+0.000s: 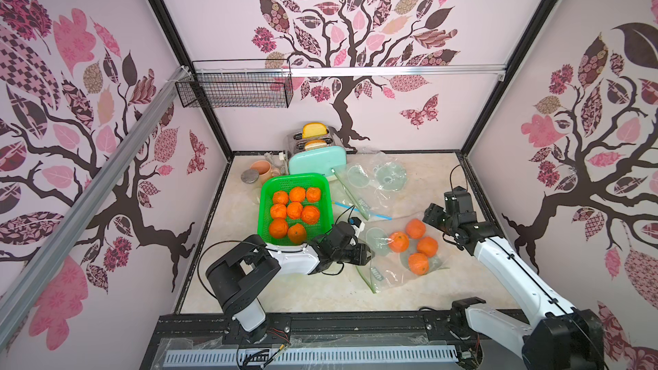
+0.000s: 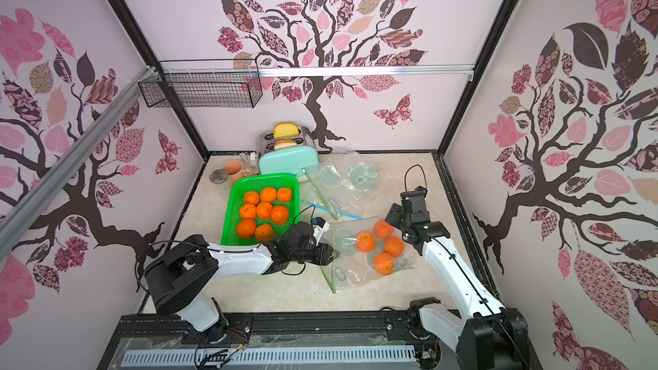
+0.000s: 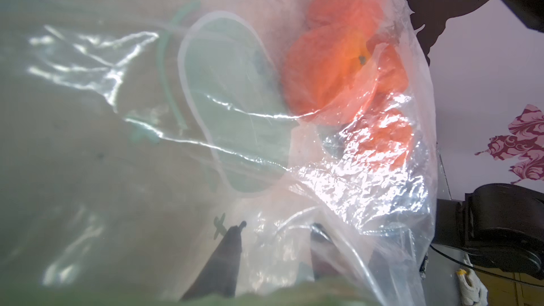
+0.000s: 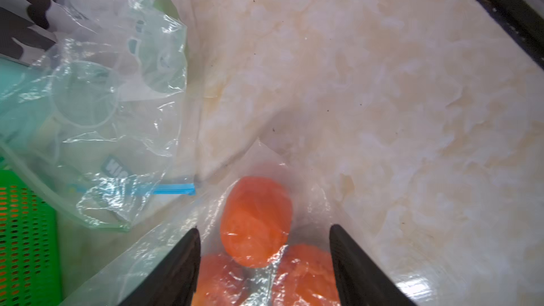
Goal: Open the zip-top bag and take out the orange
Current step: Adjust the zipper food storage bag at the center of the board.
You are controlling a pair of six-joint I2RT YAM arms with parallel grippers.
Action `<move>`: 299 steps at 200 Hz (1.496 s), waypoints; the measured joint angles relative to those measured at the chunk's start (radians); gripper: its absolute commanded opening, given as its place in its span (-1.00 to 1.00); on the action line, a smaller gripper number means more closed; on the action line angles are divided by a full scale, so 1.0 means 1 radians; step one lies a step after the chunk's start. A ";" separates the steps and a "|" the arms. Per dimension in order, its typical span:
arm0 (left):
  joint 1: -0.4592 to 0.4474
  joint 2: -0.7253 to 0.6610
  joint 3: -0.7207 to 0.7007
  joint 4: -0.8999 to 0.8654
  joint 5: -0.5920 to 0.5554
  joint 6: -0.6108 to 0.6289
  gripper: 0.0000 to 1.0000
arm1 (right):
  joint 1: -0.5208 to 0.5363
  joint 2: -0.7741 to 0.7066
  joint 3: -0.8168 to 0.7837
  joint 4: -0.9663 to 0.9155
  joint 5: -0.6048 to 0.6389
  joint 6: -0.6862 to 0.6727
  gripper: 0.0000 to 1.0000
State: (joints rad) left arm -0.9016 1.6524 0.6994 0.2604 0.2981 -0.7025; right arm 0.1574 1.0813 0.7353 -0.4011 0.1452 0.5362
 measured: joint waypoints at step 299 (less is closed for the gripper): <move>-0.001 0.035 -0.036 0.013 -0.017 0.048 0.20 | -0.011 -0.282 -0.077 0.089 -0.408 0.018 -1.00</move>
State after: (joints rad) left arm -0.9024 1.6878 0.6632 0.2737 0.2810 -0.6548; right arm 0.1459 0.7994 0.6582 -0.3126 -0.2630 0.5537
